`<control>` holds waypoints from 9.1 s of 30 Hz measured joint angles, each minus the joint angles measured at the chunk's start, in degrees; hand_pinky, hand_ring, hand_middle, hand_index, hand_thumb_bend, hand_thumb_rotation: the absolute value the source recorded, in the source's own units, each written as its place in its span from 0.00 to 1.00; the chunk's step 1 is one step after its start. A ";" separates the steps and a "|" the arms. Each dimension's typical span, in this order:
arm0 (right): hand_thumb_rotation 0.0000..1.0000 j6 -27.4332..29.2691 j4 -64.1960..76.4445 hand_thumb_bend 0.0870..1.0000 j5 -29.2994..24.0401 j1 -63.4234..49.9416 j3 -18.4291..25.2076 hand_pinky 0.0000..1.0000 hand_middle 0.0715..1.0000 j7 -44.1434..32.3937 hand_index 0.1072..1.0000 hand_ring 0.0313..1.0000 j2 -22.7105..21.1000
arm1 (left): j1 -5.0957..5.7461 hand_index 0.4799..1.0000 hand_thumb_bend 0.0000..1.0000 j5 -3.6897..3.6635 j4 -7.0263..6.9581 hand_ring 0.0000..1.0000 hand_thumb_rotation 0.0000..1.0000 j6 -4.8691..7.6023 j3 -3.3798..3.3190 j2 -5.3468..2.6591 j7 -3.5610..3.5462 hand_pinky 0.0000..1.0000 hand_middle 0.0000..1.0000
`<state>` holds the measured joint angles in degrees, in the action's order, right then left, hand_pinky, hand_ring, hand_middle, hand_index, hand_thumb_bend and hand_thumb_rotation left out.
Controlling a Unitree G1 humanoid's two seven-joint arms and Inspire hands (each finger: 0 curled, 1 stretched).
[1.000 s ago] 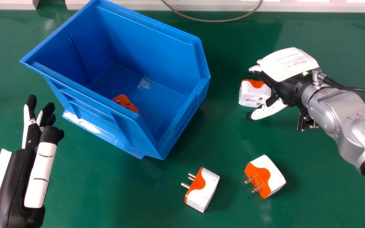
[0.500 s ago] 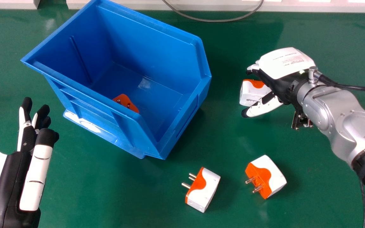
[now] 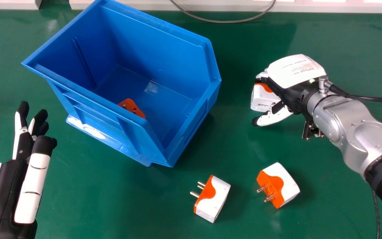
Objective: Pick all objects and put in blue box
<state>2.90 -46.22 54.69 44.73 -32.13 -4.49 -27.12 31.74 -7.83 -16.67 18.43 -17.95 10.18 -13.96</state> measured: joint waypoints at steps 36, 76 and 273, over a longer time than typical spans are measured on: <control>0.09 0.91 -10.13 0.32 -3.12 1.88 -1.53 0.69 0.79 8.57 0.72 0.79 2.58 | 1.24 0.98 0.71 0.00 0.04 0.99 1.00 1.08 -2.22 1.07 -0.77 0.94 0.99; 0.00 -0.89 -16.51 0.46 -7.15 3.48 -0.23 0.19 0.46 18.10 0.45 0.41 5.52 | 3.42 0.99 0.73 -0.05 -0.74 0.99 1.00 2.53 -3.15 1.66 -0.93 0.94 0.99; 0.70 -18.27 74.16 0.38 15.59 -81.56 13.21 0.77 0.94 16.87 0.88 0.89 19.06 | -5.06 1.00 0.63 0.95 -1.67 1.00 0.98 -5.24 0.64 1.57 0.27 0.95 1.00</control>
<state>-15.37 27.94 70.28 -36.83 -18.92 12.38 -8.06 26.68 -6.88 -18.34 13.19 -17.32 11.75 -13.70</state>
